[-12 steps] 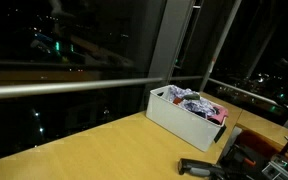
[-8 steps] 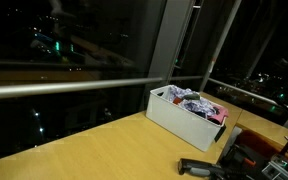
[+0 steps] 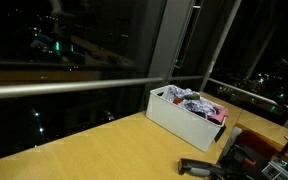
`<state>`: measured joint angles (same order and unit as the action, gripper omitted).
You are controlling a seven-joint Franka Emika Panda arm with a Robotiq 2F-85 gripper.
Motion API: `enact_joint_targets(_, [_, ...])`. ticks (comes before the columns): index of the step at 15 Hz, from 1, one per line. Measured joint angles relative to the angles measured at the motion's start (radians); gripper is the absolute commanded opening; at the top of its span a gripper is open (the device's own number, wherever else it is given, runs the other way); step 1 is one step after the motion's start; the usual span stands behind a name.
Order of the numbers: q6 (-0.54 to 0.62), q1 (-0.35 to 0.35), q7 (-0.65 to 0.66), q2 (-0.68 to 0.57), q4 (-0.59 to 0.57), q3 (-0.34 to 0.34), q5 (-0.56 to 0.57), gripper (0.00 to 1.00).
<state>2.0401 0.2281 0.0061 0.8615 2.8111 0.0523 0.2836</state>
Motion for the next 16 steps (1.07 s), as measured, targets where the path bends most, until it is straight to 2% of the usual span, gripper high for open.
enact_joint_targets(8, [0.001,-0.002,0.0,-0.002,-0.006,0.0,0.0,1.0])
enact_joint_targets(10, [0.018,-0.02,-0.001,-0.023,-0.03,-0.001,0.0,1.0])
enact_joint_targets(16, [0.242,-0.108,-0.028,-0.212,-0.14,-0.005,0.0,1.0])
